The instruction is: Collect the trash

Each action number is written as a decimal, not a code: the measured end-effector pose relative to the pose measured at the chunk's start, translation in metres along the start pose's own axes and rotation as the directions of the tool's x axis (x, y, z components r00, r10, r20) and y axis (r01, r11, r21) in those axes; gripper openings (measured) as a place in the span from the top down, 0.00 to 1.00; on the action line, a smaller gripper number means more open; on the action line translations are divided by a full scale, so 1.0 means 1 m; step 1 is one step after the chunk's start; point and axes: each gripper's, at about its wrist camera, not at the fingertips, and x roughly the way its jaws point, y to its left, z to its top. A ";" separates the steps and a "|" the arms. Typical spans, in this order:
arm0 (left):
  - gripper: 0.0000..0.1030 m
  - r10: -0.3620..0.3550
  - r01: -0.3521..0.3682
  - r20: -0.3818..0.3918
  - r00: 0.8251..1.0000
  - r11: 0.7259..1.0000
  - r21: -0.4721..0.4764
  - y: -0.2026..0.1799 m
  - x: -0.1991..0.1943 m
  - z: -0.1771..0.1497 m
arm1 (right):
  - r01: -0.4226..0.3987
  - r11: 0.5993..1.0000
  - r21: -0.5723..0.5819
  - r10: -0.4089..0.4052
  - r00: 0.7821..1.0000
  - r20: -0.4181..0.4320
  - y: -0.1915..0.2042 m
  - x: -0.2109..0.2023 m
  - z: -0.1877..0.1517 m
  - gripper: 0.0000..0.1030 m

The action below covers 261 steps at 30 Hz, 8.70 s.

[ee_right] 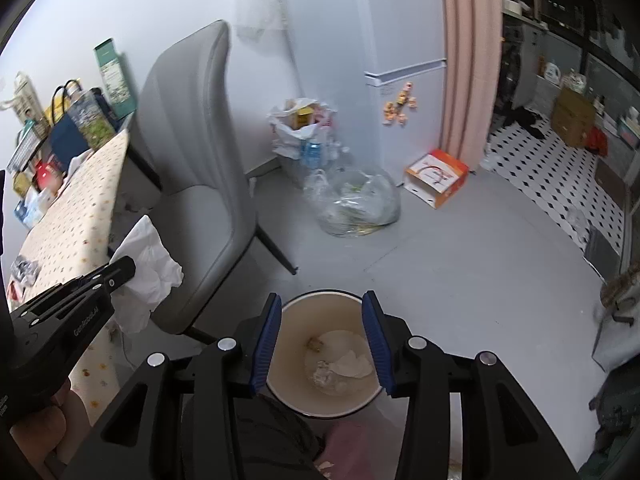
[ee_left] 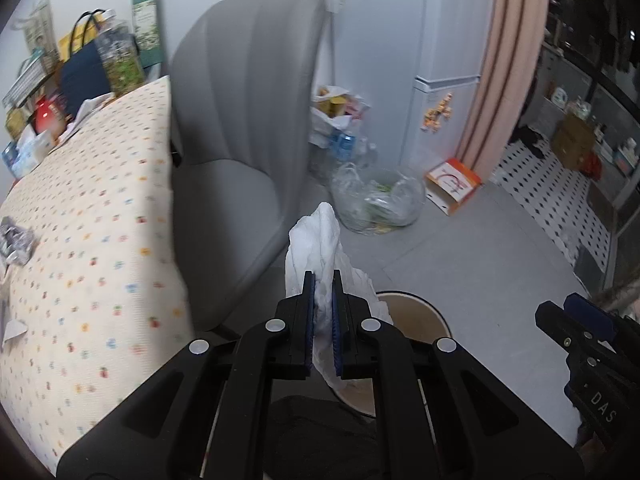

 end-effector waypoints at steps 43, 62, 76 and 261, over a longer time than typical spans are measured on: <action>0.13 0.052 -0.033 0.131 0.990 0.989 -0.144 0.060 -0.060 -0.005 | -0.021 0.995 -0.096 0.028 0.997 0.074 0.046 -0.029 -0.006 0.12; 0.09 0.223 -0.151 0.155 0.963 0.914 -0.376 0.199 -0.111 -0.052 | -0.102 0.955 -0.277 0.135 0.986 0.101 0.178 -0.056 -0.014 0.08; 0.09 0.331 -0.228 0.121 0.936 0.830 -0.510 0.282 -0.130 -0.083 | -0.171 0.907 -0.385 0.212 0.975 0.067 0.246 -0.062 -0.028 0.08; 0.97 0.051 -0.029 0.119 0.992 0.983 -0.181 0.084 -0.068 -0.013 | -0.145 0.968 -0.205 0.155 0.987 0.034 0.105 -0.033 0.009 0.96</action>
